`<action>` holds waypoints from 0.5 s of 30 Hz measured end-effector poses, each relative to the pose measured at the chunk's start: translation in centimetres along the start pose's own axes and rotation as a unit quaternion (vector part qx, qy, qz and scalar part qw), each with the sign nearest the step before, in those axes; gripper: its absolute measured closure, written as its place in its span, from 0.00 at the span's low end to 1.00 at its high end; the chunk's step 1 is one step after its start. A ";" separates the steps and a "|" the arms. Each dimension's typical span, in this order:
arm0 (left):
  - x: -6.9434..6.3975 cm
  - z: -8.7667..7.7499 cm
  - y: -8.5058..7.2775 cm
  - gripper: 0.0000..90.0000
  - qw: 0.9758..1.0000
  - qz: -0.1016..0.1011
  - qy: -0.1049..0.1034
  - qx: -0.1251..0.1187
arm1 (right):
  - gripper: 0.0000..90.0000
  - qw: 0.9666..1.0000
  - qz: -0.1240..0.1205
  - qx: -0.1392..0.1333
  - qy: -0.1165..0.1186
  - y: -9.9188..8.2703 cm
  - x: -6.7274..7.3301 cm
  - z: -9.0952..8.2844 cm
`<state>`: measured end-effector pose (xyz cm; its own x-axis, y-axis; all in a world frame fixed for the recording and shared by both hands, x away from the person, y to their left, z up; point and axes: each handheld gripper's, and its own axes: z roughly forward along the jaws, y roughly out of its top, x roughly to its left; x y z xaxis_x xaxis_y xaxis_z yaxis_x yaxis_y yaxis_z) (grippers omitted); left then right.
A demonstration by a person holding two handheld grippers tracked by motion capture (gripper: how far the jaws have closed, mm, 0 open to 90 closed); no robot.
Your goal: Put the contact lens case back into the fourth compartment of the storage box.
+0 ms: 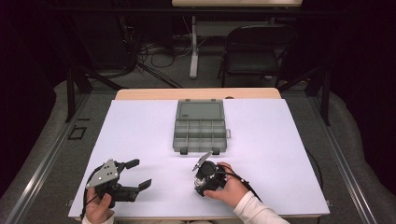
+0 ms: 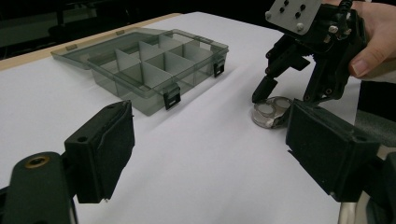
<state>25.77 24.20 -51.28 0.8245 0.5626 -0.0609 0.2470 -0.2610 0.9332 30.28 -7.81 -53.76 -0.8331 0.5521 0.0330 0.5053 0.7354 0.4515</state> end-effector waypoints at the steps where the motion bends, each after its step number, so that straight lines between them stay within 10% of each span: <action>1: 0.0 0.0 0.0 0.18 1.000 0.000 0.000 0.000 | 0.47 1.000 0.000 0.001 0.001 0.0 0.0 0.0; 15: 0.0 0.0 0.0 0.18 1.000 0.000 0.003 0.001 | 0.51 1.000 0.000 0.012 0.004 -0.1 -0.1 -0.1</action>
<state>25.74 24.20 -51.26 0.8221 0.5664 -0.0582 0.2477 -0.2637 0.9323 30.27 -7.94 -53.68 -0.8351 0.5486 0.0400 0.5102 0.7453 0.4292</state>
